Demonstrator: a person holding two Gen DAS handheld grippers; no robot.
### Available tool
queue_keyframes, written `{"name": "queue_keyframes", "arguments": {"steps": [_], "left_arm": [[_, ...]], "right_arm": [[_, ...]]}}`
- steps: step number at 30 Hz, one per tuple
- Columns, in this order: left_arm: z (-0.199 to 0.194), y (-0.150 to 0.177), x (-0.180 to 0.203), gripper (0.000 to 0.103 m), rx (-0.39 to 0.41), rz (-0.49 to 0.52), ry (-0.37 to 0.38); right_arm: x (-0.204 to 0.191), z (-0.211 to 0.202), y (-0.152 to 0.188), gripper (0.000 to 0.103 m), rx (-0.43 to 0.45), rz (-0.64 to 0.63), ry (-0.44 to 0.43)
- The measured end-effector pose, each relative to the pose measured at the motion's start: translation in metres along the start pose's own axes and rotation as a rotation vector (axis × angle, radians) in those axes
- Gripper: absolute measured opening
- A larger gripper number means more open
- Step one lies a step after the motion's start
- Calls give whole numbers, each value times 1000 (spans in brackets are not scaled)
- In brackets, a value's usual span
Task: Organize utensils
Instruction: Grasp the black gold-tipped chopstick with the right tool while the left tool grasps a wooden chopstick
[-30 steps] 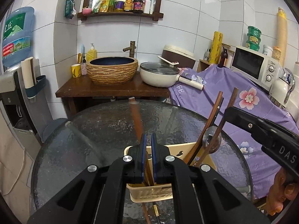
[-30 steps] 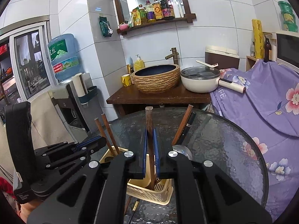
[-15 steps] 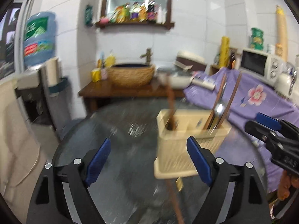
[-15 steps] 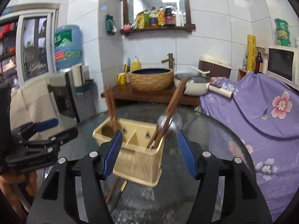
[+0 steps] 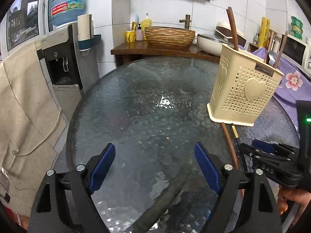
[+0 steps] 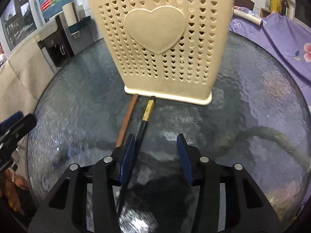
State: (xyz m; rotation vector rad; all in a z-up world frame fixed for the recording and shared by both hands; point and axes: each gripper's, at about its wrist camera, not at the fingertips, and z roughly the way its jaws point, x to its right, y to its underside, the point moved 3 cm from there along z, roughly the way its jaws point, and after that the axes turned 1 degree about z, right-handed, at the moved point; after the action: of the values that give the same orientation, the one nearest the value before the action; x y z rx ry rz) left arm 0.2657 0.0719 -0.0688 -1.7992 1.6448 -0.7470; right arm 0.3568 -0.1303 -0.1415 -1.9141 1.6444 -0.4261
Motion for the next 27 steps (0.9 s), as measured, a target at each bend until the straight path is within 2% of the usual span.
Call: {"name": "queue_keyframes", "arguments": {"steps": [6,9,11,16,21,27], "left_arm": [[-2,0,2,81,11,-2,12],[1,3,6,80,3,-1,21],[5,5,11,80,-9,8,34],[18,7,36,80,-45,55,80],[36,3,75,76,-80,117,137],[62,1,120,58,-142,181,187]], "right_arm": [[-15,13,-7,36,-3,-34,71],[-19,15,-9,25,7,-54,103],[-20,16,-10,11,6,-66,95],[-1,3,0,8,-7,-88,58],[37,-10,8,7,-19,-27,45],[69,-21,15,7,-17,46,36]]}}
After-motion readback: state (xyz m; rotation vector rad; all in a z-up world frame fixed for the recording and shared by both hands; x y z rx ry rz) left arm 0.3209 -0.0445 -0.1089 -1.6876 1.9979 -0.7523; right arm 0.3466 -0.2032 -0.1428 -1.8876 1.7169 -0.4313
